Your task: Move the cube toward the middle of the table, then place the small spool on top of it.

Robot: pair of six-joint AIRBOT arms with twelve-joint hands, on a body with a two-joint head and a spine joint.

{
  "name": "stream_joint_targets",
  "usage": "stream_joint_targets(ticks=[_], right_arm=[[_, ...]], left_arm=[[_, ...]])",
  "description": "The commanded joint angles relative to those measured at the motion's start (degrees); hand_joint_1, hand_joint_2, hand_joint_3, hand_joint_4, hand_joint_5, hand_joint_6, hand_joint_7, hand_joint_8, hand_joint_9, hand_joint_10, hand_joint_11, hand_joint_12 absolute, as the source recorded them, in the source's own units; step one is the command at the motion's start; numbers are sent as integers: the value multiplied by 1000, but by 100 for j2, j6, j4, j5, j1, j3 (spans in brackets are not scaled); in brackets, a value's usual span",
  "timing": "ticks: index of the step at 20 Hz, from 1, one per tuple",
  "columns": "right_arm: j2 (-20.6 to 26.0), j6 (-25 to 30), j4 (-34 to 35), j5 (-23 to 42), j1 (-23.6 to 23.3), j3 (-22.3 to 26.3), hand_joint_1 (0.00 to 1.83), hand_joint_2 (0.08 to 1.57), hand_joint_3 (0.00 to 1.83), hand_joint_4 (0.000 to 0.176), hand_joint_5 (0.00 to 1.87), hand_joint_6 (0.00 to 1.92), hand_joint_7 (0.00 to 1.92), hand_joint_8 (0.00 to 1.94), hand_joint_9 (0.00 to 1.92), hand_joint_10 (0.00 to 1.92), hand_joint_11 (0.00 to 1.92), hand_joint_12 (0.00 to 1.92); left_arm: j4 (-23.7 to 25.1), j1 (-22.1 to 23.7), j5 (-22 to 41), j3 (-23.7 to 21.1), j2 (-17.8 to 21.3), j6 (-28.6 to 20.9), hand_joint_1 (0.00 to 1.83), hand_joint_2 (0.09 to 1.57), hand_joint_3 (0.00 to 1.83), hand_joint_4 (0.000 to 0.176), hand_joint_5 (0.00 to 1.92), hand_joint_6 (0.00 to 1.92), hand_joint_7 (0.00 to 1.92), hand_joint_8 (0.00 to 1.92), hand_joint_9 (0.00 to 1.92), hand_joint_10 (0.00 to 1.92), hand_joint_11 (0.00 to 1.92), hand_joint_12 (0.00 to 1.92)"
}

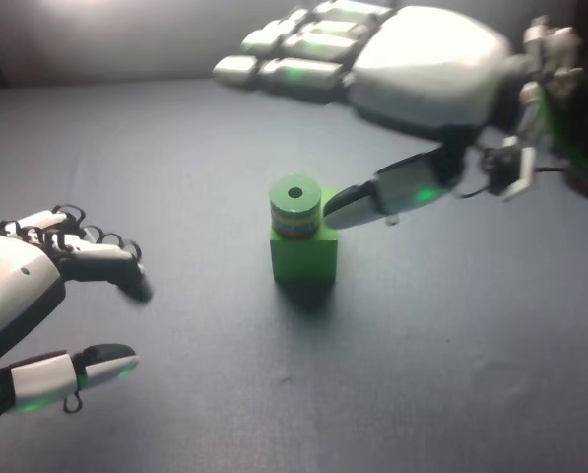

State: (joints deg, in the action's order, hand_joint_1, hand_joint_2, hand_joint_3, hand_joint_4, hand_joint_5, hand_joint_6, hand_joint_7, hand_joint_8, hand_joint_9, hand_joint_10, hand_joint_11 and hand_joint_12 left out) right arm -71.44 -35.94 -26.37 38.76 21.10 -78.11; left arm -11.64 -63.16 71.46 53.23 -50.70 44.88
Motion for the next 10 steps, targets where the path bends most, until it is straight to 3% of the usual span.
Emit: stream_joint_targets(ticks=[1,2,4,5,6,7,8,9,10], right_arm=[[119,11,239,928,40,95,544,871,0,169,0,0,6,1,21,12,0,73],[349,11,427,1250,191,210,670,820,0,176,0,0,0,0,0,0,0,2],[602,11,704,1666,387,333,689,825,0,176,0,0,0,0,0,0,0,0],[809,11,973,1997,599,442,655,857,5,176,0,0,0,0,0,0,0,0],[989,11,1209,2315,813,547,577,884,16,176,0,0,4,1,0,0,0,0],[1184,11,1517,2666,1077,670,532,925,10,176,0,0,36,4,0,0,0,0],[1325,9,1764,3008,1347,763,529,1026,13,158,0,0,39,1,2,0,0,0],[1449,8,2003,3337,1588,857,410,1129,13,129,0,0,86,5,78,13,55,26],[1549,-23,2216,3625,1835,948,359,1168,6,110,25,1,202,12,194,25,148,68]], left_arm=[[6,20,842,-17,80,-31,885,1066,0,0,791,185,800,51,678,290,322,968],[5,19,935,-31,108,-31,917,1070,0,0,777,77,775,28,703,260,460,848],[-3,17,1081,-54,152,-32,899,1070,0,0,760,43,758,16,684,229,450,868],[-10,8,1177,-70,184,-34,798,1081,0,0,716,13,747,7,724,191,450,890],[-16,-6,1327,-86,221,-54,655,1100,0,0,582,2,694,1,736,155,355,1076],[-22,-16,1472,-90,243,-87,563,1111,0,0,418,0,604,0,720,105,309,1145],[-28,-18,1588,-88,252,-116,586,1066,0,22,221,0,443,0,580,33,214,1116],[-36,-17,1690,-89,257,-121,530,1026,0,51,43,0,275,0,408,6,172,998],[-36,-11,1778,-93,264,-121,392,985,0,38,8,0,226,2,362,6,140,890]])
